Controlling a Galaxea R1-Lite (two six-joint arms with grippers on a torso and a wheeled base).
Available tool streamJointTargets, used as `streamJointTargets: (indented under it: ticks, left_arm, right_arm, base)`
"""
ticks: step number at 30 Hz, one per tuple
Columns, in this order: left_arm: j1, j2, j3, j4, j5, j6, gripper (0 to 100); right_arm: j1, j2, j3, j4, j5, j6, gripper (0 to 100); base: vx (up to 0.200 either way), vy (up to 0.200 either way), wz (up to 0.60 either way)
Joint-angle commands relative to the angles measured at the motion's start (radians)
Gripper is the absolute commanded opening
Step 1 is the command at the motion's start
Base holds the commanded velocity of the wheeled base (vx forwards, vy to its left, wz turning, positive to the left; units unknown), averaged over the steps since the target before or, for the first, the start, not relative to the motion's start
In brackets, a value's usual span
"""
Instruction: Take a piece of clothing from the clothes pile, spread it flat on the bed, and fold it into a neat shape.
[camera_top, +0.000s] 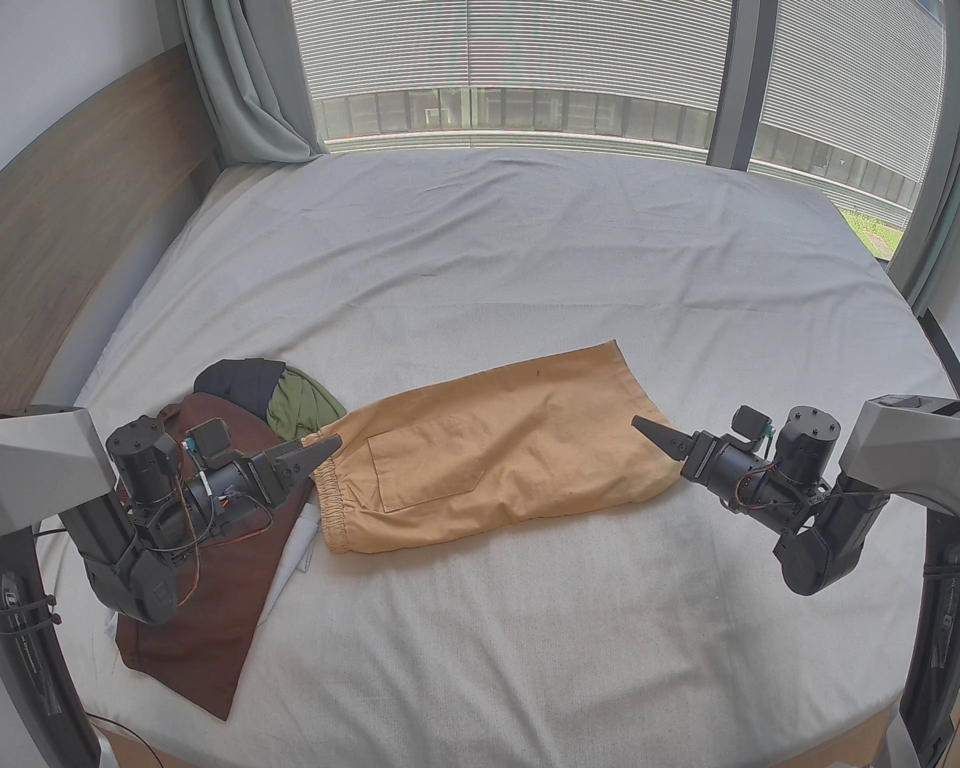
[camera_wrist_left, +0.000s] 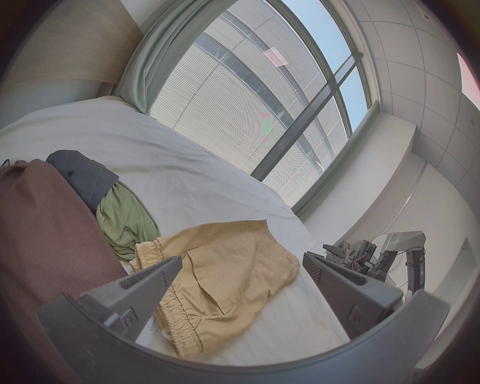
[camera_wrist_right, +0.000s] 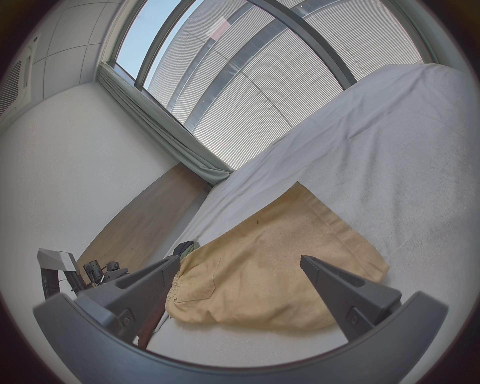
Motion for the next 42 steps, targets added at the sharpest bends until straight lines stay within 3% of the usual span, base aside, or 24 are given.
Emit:
streamJointTargets:
  ticks: [1,42]
  left_arm:
    - [0.001,0.004,0.005,-0.002,-0.001,0.014,100]
    - [0.006,0.027,0.011,0.000,-0.006,0.039,100]
  right_arm:
    - [0.003,0.027,0.006,0.000,0.001,-0.001,100]
    - [0.043,0.208,0.021,0.003,-0.022,-0.003,100]
  base:
    - [0.000,0.000,0.00]
    - [0.000,0.000,0.00]
